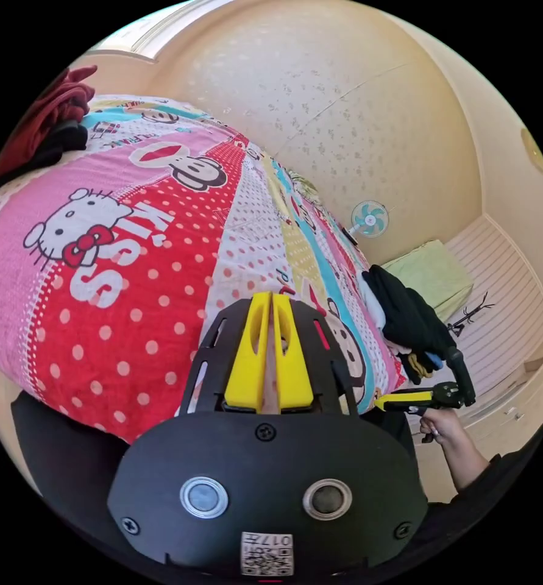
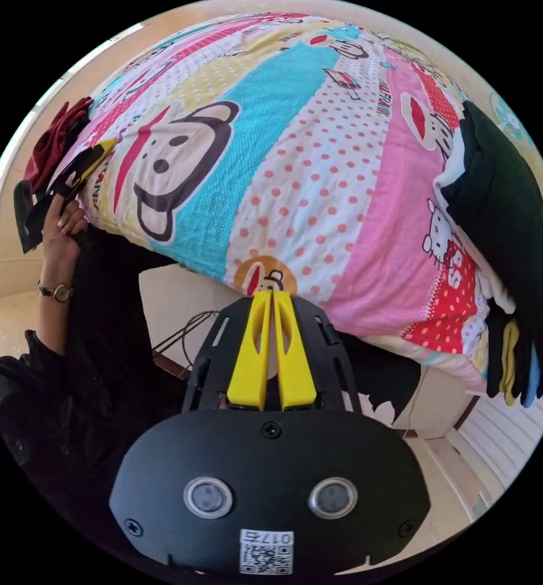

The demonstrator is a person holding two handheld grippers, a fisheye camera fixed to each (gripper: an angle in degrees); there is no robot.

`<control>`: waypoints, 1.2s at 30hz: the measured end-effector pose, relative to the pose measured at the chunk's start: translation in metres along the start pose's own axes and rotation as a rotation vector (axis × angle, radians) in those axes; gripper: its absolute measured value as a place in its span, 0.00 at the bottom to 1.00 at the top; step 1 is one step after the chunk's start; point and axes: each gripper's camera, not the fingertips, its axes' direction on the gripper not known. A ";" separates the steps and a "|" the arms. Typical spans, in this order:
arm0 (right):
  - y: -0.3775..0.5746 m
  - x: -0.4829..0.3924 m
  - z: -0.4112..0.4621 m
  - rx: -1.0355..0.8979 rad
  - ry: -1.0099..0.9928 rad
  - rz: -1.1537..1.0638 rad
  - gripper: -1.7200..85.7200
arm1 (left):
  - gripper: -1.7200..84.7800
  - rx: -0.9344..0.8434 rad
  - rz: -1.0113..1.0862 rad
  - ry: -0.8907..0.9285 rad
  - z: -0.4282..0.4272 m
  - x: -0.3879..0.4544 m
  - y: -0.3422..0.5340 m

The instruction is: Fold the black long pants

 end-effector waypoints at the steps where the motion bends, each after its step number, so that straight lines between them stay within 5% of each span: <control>1: 0.012 0.003 0.000 -0.004 -0.064 0.028 0.03 | 0.01 -0.008 0.029 -0.020 0.002 0.003 0.001; 5: 0.052 0.038 -0.027 0.117 -0.153 0.147 0.03 | 0.01 -0.016 0.131 -0.097 0.004 0.014 0.009; 12: 0.160 0.136 -0.163 0.589 0.003 0.407 0.11 | 0.01 0.004 0.155 -0.147 0.009 0.010 0.016; 18: 0.164 0.154 -0.206 0.746 0.003 0.300 0.16 | 0.01 0.023 0.113 -0.156 0.014 -0.007 0.012; 22: 0.102 0.171 -0.175 0.623 0.134 0.331 0.15 | 0.01 0.030 0.097 -0.146 0.016 -0.021 0.006; 26: 0.069 0.184 -0.154 0.554 -0.038 0.404 0.10 | 0.01 0.021 0.090 -0.114 0.014 -0.038 0.000; 30: 0.069 0.128 -0.210 0.848 -0.334 0.167 0.07 | 0.01 0.011 0.070 -0.081 0.013 -0.055 -0.006; 36: 0.003 -0.064 -0.197 0.695 -0.427 -0.337 0.06 | 0.01 -0.031 0.081 -0.036 0.018 -0.082 -0.025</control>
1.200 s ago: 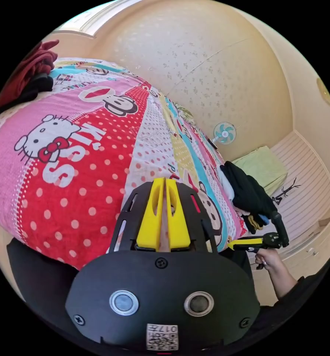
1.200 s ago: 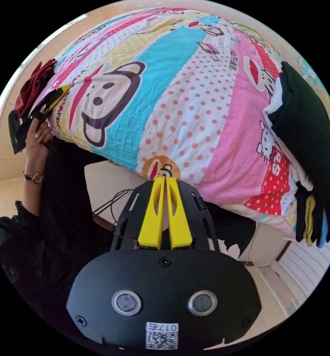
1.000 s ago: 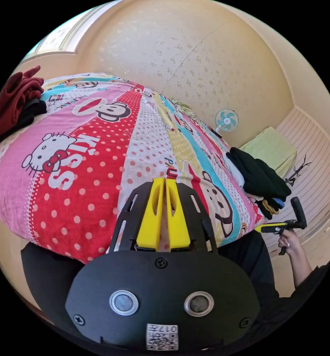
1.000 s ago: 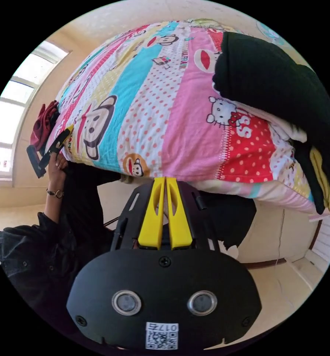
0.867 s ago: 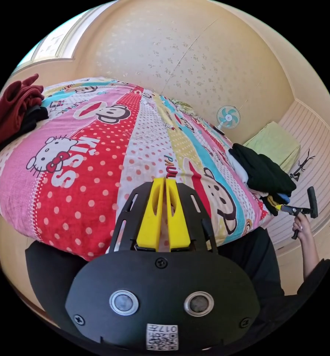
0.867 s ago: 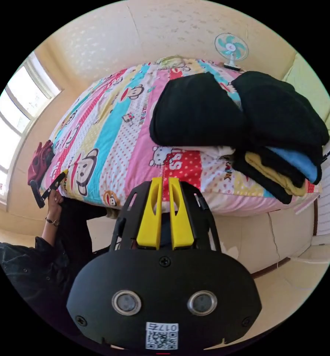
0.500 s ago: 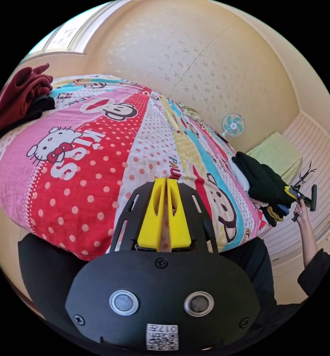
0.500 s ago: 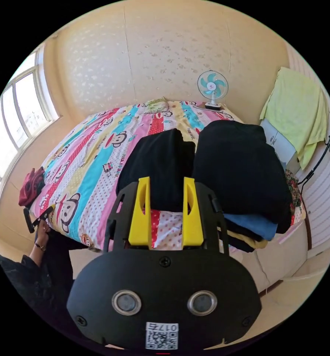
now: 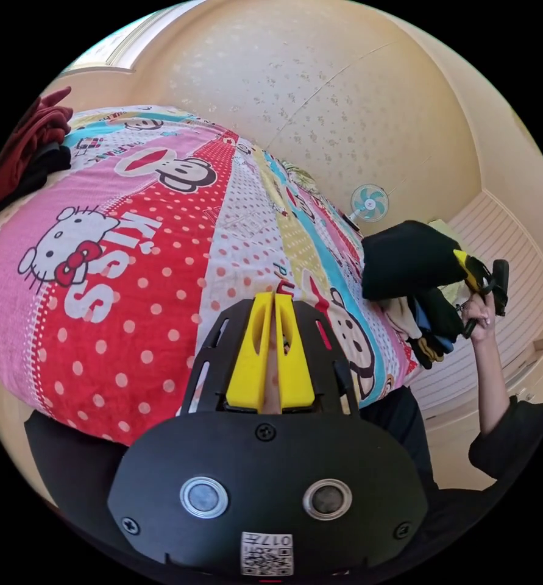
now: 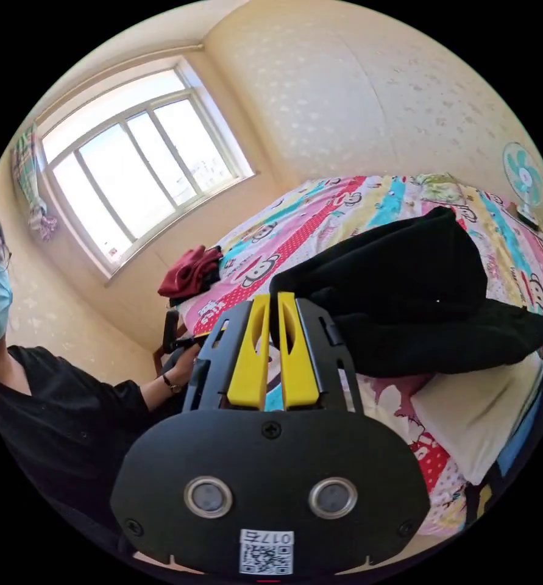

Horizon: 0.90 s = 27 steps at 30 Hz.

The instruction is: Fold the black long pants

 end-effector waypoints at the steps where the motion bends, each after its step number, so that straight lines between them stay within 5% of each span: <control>1: 0.004 -0.027 0.041 -0.107 -0.044 -0.067 0.06 | 0.01 -0.003 -0.010 0.028 -0.001 -0.009 -0.001; 4: 0.027 -0.071 0.124 -0.414 -0.053 -0.185 0.06 | 0.01 0.006 -0.052 0.089 -0.006 -0.033 0.000; 6: 0.039 -0.081 0.136 -0.446 -0.001 -0.198 0.07 | 0.01 0.031 -0.071 0.105 -0.011 -0.046 0.002; 11: 0.053 -0.038 0.084 -0.278 -0.028 0.055 0.07 | 0.01 0.049 -0.092 0.108 -0.008 -0.076 0.006; 16: 0.072 0.044 0.007 -0.059 0.220 0.414 0.15 | 0.01 0.033 -0.086 0.108 0.009 -0.094 0.015; 21: 0.068 0.070 0.020 -0.096 0.567 0.502 0.17 | 0.01 0.038 -0.077 0.115 0.021 -0.113 0.035; 24: 0.089 0.088 0.070 -0.243 0.635 0.489 0.17 | 0.03 0.057 -0.107 0.140 0.026 -0.131 0.053; 27: 0.107 0.074 0.075 -0.182 0.702 0.405 0.12 | 0.08 0.086 -0.113 0.134 0.016 -0.143 0.076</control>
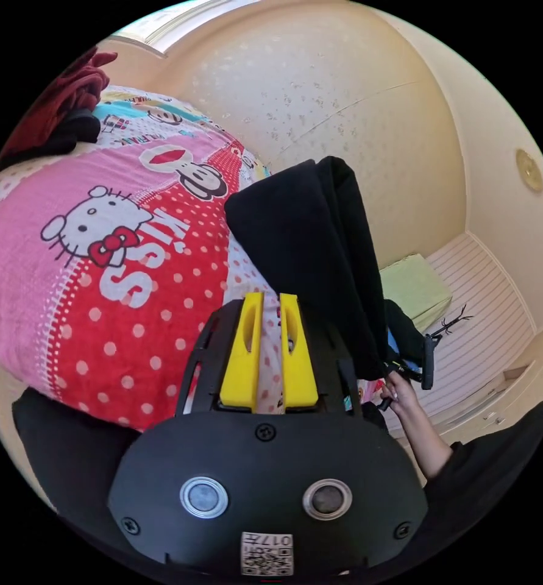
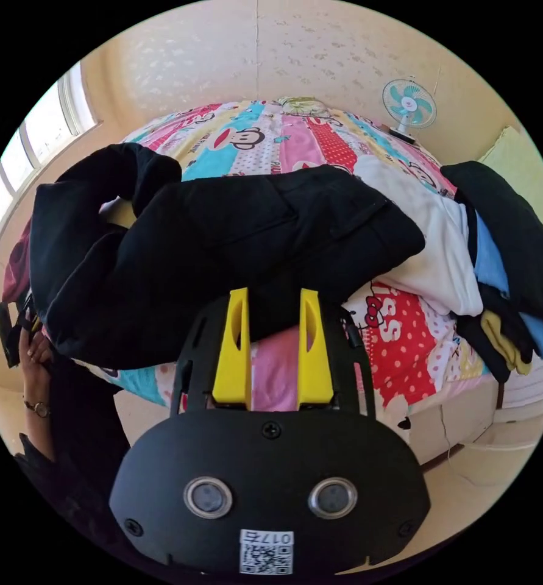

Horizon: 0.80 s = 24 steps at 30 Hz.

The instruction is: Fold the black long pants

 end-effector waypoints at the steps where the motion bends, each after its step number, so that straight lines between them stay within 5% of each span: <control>1: 0.007 0.000 -0.002 0.002 -0.005 -0.007 0.09 | 0.10 -0.001 0.021 -0.040 -0.011 0.001 0.008; 7: 0.026 0.032 0.005 0.042 -0.086 0.019 0.06 | 0.10 0.071 0.330 0.000 -0.043 0.090 0.031; 11: 0.024 0.061 0.010 0.058 -0.203 0.109 0.05 | 0.13 -0.330 0.580 0.176 0.064 0.185 0.010; 14: 0.024 0.075 0.012 0.080 -0.223 0.098 0.05 | 0.15 -0.488 0.717 0.022 0.164 0.230 0.010; 20: 0.013 0.095 0.013 0.071 -0.208 0.051 0.05 | 0.15 -0.855 0.647 -0.352 0.348 0.183 0.057; 24: 0.009 0.127 0.012 0.069 -0.278 0.084 0.06 | 0.11 -0.775 0.545 -0.306 0.348 0.146 0.101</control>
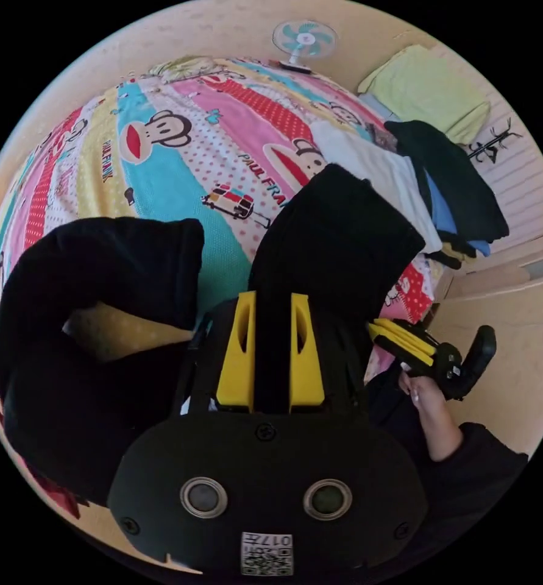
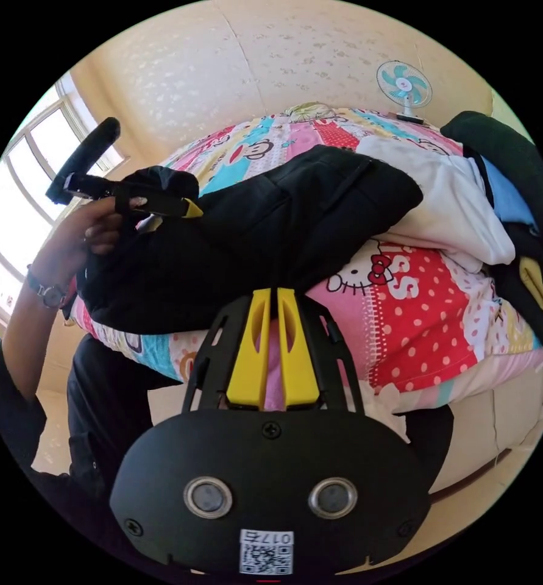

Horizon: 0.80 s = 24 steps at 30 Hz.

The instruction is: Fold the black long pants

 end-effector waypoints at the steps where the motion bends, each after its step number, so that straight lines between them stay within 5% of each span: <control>1: -0.002 0.011 -0.010 -0.013 -0.033 0.044 0.06 | 0.10 0.068 0.007 0.074 -0.007 0.006 0.019; 5: 0.016 0.054 -0.060 0.106 -0.297 0.194 0.08 | 0.06 0.173 0.197 0.299 -0.024 0.063 0.082; 7: 0.044 0.093 -0.093 0.291 -0.590 0.343 0.15 | 0.04 0.150 0.274 0.360 -0.013 0.094 0.107; 10: 0.054 0.121 -0.106 0.299 -0.762 0.435 0.24 | 0.04 0.113 0.385 0.433 0.019 0.151 0.144; 14: 0.047 0.124 -0.101 0.182 -0.617 0.378 0.23 | 0.04 0.023 0.445 0.358 0.078 0.215 0.175; 18: 0.083 0.156 -0.089 0.168 -0.470 0.592 0.08 | 0.06 -0.062 0.470 0.359 0.101 0.228 0.185; 21: 0.107 0.174 -0.075 0.122 -0.462 0.635 0.08 | 0.10 0.026 0.402 0.421 0.068 0.202 0.161; 24: 0.118 0.184 -0.068 0.118 -0.522 0.665 0.08 | 0.11 0.158 0.358 0.257 0.033 0.177 0.108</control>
